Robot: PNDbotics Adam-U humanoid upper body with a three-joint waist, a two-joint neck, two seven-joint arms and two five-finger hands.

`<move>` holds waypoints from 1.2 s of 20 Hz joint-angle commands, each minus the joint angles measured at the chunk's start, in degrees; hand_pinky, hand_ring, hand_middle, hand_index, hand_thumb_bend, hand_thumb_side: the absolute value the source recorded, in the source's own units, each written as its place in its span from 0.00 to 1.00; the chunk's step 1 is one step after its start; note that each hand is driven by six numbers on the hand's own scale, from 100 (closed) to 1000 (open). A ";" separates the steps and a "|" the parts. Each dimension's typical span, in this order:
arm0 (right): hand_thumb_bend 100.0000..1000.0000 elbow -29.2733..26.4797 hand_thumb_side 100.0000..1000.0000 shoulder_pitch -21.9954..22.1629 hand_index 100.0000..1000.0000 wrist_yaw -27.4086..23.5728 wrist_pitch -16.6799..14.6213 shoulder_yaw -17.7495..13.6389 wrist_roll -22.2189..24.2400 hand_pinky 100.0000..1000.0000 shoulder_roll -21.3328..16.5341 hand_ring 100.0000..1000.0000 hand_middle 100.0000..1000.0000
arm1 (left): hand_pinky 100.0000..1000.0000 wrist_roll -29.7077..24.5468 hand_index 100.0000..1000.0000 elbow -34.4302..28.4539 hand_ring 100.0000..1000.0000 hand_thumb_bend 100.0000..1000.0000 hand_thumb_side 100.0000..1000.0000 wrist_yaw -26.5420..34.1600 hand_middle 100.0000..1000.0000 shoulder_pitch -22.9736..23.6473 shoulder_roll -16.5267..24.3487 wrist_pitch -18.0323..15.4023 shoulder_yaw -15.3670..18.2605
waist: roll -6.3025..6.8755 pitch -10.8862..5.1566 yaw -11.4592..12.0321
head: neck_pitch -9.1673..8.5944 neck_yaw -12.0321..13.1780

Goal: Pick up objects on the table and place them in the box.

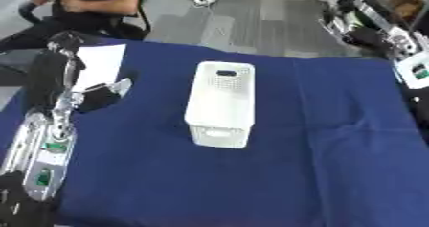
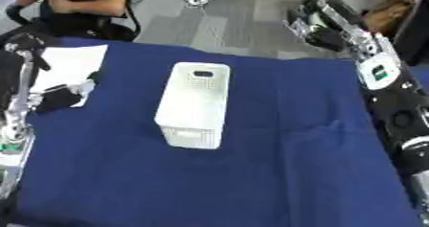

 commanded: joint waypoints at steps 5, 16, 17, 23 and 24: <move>0.00 -2.37 0.72 -3.52 0.09 -3.68 -0.54 1.28 2.03 0.00 2.33 0.00 0.01 | 0.00 -0.20 0.71 -0.74 0.40 0.46 0.41 -1.42 0.66 -1.32 0.86 -0.66 0.10 | -0.25 -0.88 0.93 | -0.12 -0.09; 0.00 -3.18 0.72 -5.45 0.09 -5.36 -1.72 2.94 3.93 0.00 6.64 0.00 0.01 | 0.00 -0.43 0.71 -0.83 0.40 0.46 0.42 -2.31 0.66 -2.16 0.18 -1.18 -0.39 | -0.50 -0.94 2.07 | -0.01 -0.88; 0.00 -3.18 0.81 -5.59 0.09 -5.28 -1.80 3.05 4.10 0.00 7.19 0.00 0.01 | 0.00 -0.46 0.71 -0.85 0.40 0.46 0.42 -2.35 0.66 -2.23 0.12 -1.23 -0.44 | -0.49 -0.91 2.15 | -0.02 -1.02; 0.00 -3.05 0.73 -5.80 0.09 -4.45 -2.04 3.25 4.95 0.00 10.00 0.00 0.01 | 0.00 -0.57 0.71 -0.97 0.40 0.47 0.42 -2.37 0.66 -2.59 -0.22 -1.44 -0.70 | -0.41 -0.63 2.60 | -0.24 -1.89; 0.00 -3.03 0.73 -5.79 0.09 -4.22 -2.04 3.20 5.07 0.00 10.34 0.00 0.01 | 0.00 -0.59 0.71 -0.98 0.40 0.47 0.42 -2.38 0.66 -2.64 -0.27 -1.46 -0.73 | -0.40 -0.59 2.65 | -0.26 -1.98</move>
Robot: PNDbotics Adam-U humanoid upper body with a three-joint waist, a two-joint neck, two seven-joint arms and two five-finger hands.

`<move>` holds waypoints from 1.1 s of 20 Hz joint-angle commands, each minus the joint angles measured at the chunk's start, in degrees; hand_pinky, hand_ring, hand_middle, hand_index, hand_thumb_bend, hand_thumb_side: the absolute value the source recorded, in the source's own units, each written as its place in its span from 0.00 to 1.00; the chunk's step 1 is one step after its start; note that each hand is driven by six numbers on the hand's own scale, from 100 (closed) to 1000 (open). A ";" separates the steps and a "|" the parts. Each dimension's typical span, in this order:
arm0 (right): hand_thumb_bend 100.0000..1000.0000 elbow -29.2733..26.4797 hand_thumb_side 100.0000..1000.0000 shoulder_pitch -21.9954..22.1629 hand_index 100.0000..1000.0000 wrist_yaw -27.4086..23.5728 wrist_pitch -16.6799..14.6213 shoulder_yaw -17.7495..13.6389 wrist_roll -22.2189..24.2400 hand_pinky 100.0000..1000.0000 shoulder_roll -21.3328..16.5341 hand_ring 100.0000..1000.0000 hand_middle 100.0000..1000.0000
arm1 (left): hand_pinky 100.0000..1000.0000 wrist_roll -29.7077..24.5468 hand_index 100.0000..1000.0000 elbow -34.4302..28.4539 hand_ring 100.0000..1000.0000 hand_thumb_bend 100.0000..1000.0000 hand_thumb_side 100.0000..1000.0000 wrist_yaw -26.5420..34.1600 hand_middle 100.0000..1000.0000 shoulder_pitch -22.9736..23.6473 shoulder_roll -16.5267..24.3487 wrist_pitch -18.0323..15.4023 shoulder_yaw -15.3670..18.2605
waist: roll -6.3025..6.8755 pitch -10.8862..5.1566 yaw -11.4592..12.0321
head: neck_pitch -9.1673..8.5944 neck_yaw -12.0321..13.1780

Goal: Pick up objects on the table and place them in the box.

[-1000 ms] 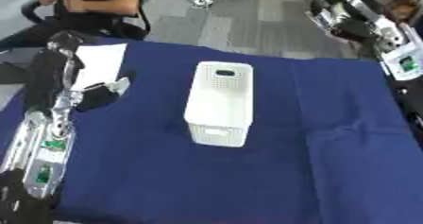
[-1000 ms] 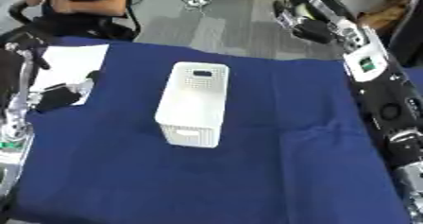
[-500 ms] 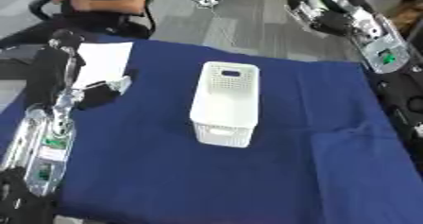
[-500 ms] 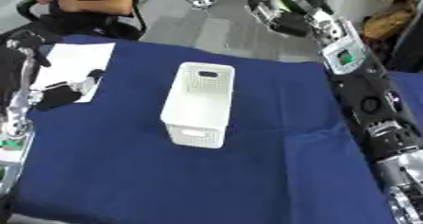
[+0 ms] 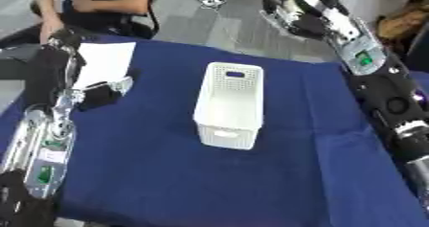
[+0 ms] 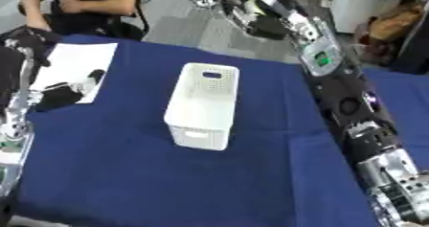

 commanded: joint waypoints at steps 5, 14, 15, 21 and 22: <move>0.00 -0.74 0.74 -1.88 0.09 1.80 -0.04 -0.39 1.19 0.00 2.90 0.00 0.02 | 0.00 -0.05 0.71 -1.08 0.40 0.47 0.42 -0.20 0.66 -1.36 0.07 -0.44 -0.30 | 0.30 -0.08 0.52 | -0.12 -1.36; 0.00 -1.50 0.75 -1.21 0.09 2.64 0.94 -0.39 3.28 0.00 7.71 0.00 0.02 | 0.00 -0.30 0.71 -1.27 0.40 0.47 0.42 -0.22 0.66 -1.95 -0.45 -0.80 -0.69 | 0.46 0.34 1.19 | -0.11 -2.53; 0.00 -1.56 0.76 -1.05 0.09 2.89 1.04 -0.45 3.46 0.00 8.08 0.00 0.02 | 0.00 -0.31 0.71 -1.34 0.40 0.47 0.42 -0.27 0.66 -2.11 -0.58 -0.88 -0.76 | 0.45 0.43 1.32 | -0.19 -2.73; 0.00 -1.31 0.78 -0.10 0.10 5.44 0.78 -1.11 3.37 0.00 9.00 0.00 0.03 | 0.00 -0.52 0.71 -1.88 0.40 0.48 0.43 -0.72 0.65 -3.07 -1.38 -1.35 -1.12 | 0.45 1.24 1.97 | -1.23 -3.56; 0.00 -1.20 0.77 -0.01 0.10 5.86 0.69 -1.26 3.23 0.00 9.11 0.00 0.03 | 0.00 -0.54 0.71 -1.94 0.40 0.48 0.43 -0.77 0.65 -3.19 -1.49 -1.39 -1.16 | 0.44 1.34 2.05 | -1.36 -3.68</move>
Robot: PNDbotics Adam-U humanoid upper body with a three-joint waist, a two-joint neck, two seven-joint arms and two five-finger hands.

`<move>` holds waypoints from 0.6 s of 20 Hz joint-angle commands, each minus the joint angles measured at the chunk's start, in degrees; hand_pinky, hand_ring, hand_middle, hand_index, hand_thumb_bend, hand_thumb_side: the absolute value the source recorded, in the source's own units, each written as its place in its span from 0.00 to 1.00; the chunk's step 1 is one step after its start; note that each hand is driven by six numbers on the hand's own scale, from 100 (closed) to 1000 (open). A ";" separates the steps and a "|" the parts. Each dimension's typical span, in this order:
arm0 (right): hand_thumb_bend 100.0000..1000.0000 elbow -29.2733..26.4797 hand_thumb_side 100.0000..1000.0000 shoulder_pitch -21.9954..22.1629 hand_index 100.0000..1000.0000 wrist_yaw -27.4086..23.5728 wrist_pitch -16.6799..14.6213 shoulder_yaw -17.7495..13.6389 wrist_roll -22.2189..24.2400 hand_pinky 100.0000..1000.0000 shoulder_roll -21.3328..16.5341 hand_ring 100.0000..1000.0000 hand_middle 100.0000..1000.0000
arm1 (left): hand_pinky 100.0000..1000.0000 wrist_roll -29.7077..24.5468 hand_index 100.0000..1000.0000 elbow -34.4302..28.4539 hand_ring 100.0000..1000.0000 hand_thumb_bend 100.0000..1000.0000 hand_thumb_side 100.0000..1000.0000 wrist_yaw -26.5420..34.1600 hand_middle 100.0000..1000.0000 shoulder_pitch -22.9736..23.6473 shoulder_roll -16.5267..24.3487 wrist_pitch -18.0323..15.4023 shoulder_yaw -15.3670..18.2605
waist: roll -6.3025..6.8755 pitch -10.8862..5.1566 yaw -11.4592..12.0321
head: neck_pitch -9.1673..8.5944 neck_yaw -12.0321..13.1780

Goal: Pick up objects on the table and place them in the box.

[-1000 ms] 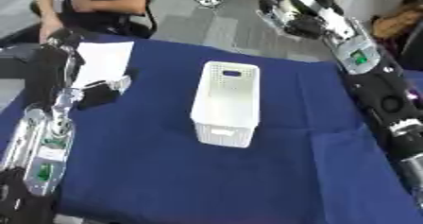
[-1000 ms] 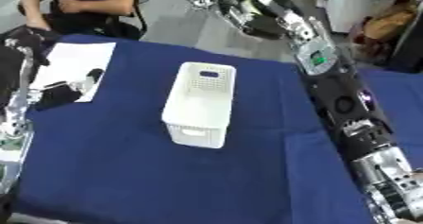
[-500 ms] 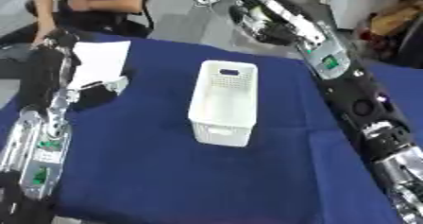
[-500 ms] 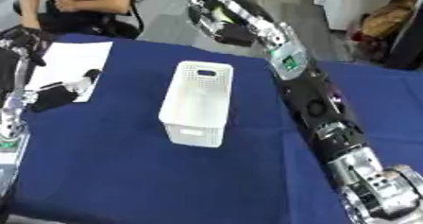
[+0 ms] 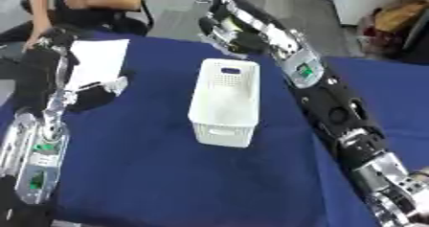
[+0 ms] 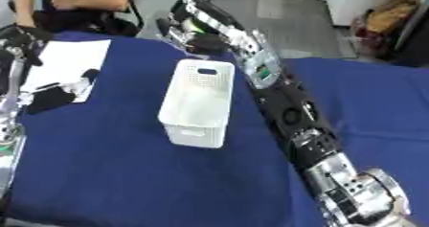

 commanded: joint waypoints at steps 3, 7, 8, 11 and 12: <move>0.00 -0.69 0.82 -0.05 0.11 1.87 -1.35 -1.23 -0.11 0.00 0.57 0.00 0.04 | 0.00 0.08 0.71 -1.68 0.40 0.48 0.43 -0.33 0.65 -1.69 -0.44 -0.40 -0.21 | 0.52 0.28 0.59 | -1.81 -1.48; 0.00 -0.75 1.00 1.02 0.15 1.43 -2.72 -1.72 -0.78 0.00 1.38 0.00 0.10 | 0.00 0.12 0.71 -1.83 0.40 0.48 0.43 -0.39 0.65 -2.18 -0.89 -0.52 -0.31 | 0.65 0.77 0.97 | -2.99 -2.25; 0.00 -0.78 0.98 1.24 0.13 1.41 -3.10 -1.78 -0.99 0.00 1.47 0.00 0.09 | 0.00 0.11 0.71 -1.85 0.40 0.48 0.43 -0.41 0.65 -2.24 -0.95 -0.54 -0.33 | 0.66 0.83 1.02 | -3.20 -2.33; 0.00 -0.71 1.00 1.61 0.19 1.66 -3.82 -1.82 -1.60 0.00 1.60 0.00 0.15 | 0.00 0.10 0.71 -1.83 0.40 0.48 0.43 -0.40 0.65 -2.25 -1.01 -0.56 -0.36 | 0.66 0.86 1.01 | -3.65 -2.03; 0.00 -0.70 1.00 1.69 0.16 1.78 -4.09 -1.73 -1.76 0.00 1.59 0.00 0.12 | 0.00 0.10 0.71 -1.82 0.40 0.48 0.43 -0.38 0.65 -2.23 -1.00 -0.56 -0.38 | 0.66 0.84 0.98 | -3.72 -1.86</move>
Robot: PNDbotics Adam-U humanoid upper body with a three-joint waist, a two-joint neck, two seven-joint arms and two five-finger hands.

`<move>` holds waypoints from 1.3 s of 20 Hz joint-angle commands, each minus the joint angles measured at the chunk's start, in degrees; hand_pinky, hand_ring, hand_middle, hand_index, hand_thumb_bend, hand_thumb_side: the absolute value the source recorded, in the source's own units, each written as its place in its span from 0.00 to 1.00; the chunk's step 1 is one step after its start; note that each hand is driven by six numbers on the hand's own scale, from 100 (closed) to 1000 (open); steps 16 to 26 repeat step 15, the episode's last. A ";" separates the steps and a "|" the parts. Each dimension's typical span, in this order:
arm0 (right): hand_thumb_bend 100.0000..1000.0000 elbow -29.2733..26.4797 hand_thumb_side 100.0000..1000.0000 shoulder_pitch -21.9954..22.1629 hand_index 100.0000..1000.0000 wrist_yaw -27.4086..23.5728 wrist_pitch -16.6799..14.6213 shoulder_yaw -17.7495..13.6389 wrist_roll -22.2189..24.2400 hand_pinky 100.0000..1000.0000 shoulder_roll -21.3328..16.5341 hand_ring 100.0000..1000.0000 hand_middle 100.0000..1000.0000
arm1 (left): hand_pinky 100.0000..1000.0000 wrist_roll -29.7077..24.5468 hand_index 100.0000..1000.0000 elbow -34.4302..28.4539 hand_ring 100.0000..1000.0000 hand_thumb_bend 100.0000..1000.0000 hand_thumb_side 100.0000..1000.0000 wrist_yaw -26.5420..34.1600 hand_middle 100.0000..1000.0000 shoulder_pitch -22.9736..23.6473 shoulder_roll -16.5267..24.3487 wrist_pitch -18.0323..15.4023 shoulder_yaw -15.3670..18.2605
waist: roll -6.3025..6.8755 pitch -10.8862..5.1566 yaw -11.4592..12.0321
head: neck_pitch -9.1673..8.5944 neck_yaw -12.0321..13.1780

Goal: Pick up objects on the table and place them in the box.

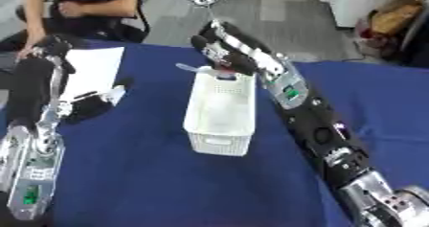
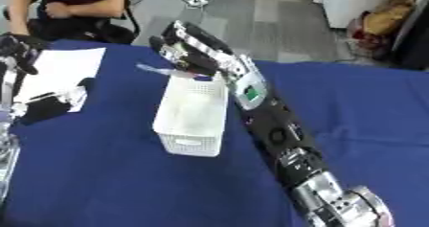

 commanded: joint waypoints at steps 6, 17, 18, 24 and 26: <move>0.33 -0.48 1.00 -0.58 0.42 1.32 -3.05 -0.01 0.98 0.00 -0.20 0.25 0.44 | 0.00 0.05 0.71 -1.45 0.40 0.48 0.43 -0.22 0.65 -0.66 0.57 -0.12 -0.05 | 0.38 -0.73 -0.08 | -0.88 0.07; 0.49 -0.65 1.00 -0.47 0.47 2.67 -2.04 -0.07 -0.58 0.00 -0.39 0.40 0.57 | 0.00 0.11 0.71 -1.44 0.40 0.49 0.43 -0.24 0.65 -0.55 0.59 -0.10 -0.03 | 0.33 -0.82 -0.07 | -0.55 0.24; 0.49 -0.65 1.00 -0.47 0.47 2.67 -2.04 -0.07 -0.58 0.00 -0.39 0.40 0.57 | 0.00 0.11 0.71 -1.44 0.40 0.49 0.43 -0.24 0.65 -0.55 0.59 -0.10 -0.03 | 0.33 -0.82 -0.07 | -0.55 0.24; 0.49 -0.65 1.00 -0.47 0.47 2.67 -2.04 -0.07 -0.58 0.00 -0.39 0.40 0.57 | 0.00 0.11 0.71 -1.44 0.40 0.49 0.43 -0.24 0.65 -0.55 0.59 -0.10 -0.03 | 0.33 -0.82 -0.07 | -0.55 0.24; 0.49 -0.65 1.00 -0.47 0.47 2.67 -2.04 -0.07 -0.58 0.00 -0.39 0.40 0.57 | 0.00 0.11 0.71 -1.44 0.40 0.49 0.43 -0.24 0.65 -0.55 0.59 -0.10 -0.03 | 0.33 -0.82 -0.07 | -0.55 0.24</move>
